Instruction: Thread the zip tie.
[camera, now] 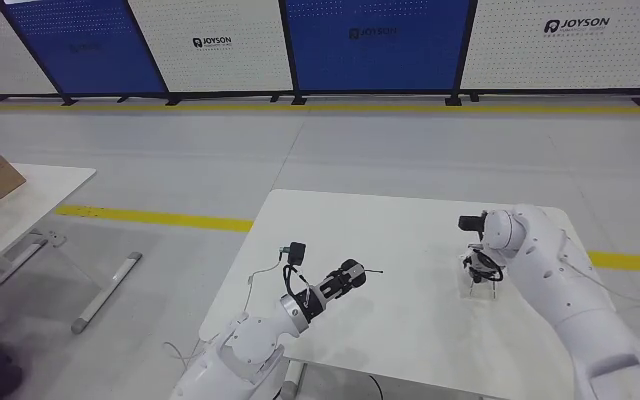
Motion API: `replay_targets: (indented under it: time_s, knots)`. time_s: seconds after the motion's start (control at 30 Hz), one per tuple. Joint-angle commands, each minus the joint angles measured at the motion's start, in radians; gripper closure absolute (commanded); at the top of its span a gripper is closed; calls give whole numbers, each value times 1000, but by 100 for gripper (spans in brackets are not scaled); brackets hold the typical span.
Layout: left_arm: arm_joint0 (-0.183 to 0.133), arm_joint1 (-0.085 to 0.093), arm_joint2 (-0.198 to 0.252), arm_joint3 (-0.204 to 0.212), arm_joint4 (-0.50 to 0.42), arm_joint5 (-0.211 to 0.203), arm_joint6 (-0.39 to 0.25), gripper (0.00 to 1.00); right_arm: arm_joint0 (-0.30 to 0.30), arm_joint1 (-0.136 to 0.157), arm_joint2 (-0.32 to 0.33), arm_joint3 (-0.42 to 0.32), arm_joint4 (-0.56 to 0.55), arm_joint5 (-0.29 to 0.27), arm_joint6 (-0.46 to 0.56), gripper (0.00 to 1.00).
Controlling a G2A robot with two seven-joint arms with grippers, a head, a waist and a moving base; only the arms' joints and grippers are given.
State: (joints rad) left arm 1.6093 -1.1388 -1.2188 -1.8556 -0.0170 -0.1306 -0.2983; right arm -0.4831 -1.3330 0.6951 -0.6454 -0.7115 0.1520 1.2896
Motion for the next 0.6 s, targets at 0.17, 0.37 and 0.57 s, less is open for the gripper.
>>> replay_targets:
  time_s: [0.17, 0.37, 0.57]
  knots:
    - [0, 0, 0, 0, 0, 0, 0, 100, -97, 69, 92, -209, -59, 56, 5, 100]
    - [0, 0, 0, 0, 0, 0, 0, 100, -276, 161, 271, -506, -119, 93, 19, 100]
    - [0, 0, 0, 0, 0, 0, 0, 100, -470, 217, 449, -758, -124, 104, -56, 100]
